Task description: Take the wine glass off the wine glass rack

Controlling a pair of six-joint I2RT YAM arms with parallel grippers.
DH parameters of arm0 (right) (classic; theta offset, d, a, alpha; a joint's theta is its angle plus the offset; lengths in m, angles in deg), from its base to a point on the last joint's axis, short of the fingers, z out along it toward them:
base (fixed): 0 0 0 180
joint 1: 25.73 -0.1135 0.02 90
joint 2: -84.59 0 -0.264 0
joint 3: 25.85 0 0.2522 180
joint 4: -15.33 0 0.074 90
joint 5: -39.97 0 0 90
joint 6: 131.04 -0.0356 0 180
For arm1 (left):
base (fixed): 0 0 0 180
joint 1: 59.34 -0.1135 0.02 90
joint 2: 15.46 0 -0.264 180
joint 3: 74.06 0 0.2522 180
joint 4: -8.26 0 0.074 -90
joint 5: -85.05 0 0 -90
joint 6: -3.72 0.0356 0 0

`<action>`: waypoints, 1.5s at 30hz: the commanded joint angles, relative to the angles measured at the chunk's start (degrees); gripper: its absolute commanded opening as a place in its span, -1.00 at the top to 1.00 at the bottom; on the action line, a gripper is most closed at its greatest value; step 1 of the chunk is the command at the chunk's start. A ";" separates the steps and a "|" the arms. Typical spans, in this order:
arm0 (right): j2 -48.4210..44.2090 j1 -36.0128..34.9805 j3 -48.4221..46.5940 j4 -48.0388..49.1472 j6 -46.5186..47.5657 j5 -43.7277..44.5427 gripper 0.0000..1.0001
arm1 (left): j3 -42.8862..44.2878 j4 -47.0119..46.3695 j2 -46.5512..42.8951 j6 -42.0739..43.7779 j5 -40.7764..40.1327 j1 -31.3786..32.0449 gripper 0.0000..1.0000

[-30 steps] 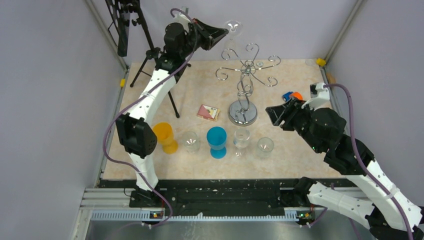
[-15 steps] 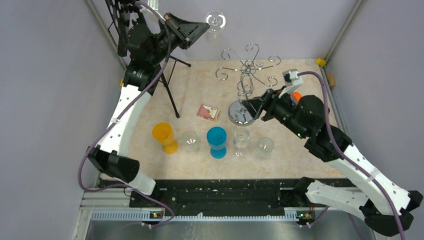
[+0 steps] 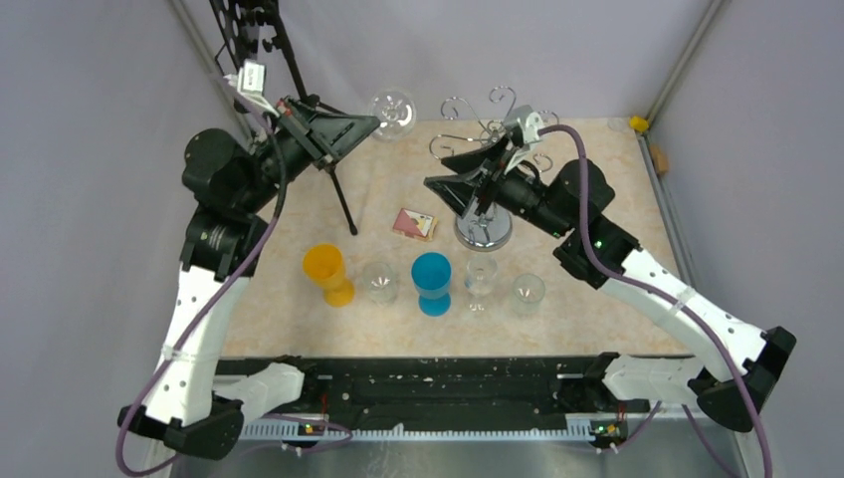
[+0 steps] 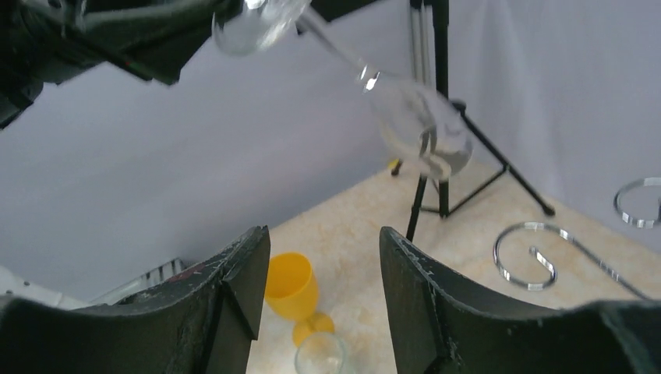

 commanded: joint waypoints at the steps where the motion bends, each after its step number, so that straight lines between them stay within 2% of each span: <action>1: 0.70 0.40 2.41 20.31 3.95 -3.47 -0.10 | -2.81 1.36 -7.40 0.11 0.50 -0.29 1.00; 7: 4.63 0.29 5.65 36.28 7.45 -9.33 -0.07 | -4.55 4.91 -11.22 -3.29 4.13 -0.27 1.00; 10: 6.82 -0.16 5.77 40.94 8.69 -12.57 -0.06 | -5.07 7.47 -12.84 -3.82 4.86 -0.31 1.00; 16: 10.86 -4.19 2.11 39.86 14.12 -17.67 -0.06 | -5.30 11.79 -14.59 -3.39 5.08 -0.27 1.00; 21: 12.85 -6.91 0.17 37.56 18.23 -18.84 0.00 | -6.70 11.91 -15.22 -4.04 5.60 -0.28 1.00; 26: 13.53 -7.18 0.46 39.94 17.14 -17.21 0.27 | -6.89 11.87 -15.59 -4.16 5.85 -0.27 1.00; 31: 14.00 -7.17 0.34 41.17 16.31 -14.07 0.87 | -6.72 11.10 -15.37 -4.82 6.26 -0.27 1.00; 33: 13.79 -7.16 0.58 42.31 15.77 -12.15 1.00 | -6.85 10.67 -15.44 -4.87 6.22 -0.27 1.00; 34: 13.64 -7.20 0.93 43.33 15.52 -11.16 1.00 | -6.91 10.46 -15.49 -4.89 6.14 -0.27 0.86; 38: 12.35 -7.27 2.15 47.01 12.58 -6.29 1.00 | -7.39 8.38 -16.24 -4.58 4.67 -0.28 -0.02; 40: 11.26 -7.24 2.75 48.58 11.02 -4.18 1.00 | -7.71 7.65 -16.70 -3.80 3.17 -0.27 -0.38; 42: 9.89 -7.23 3.54 50.33 9.47 -1.66 1.00 | -8.49 6.72 -17.19 -3.18 2.17 -0.27 -0.49; 45: 7.26 -7.25 4.85 52.78 7.43 2.82 1.00 | -9.98 4.71 -17.85 -2.62 1.00 -0.27 -0.53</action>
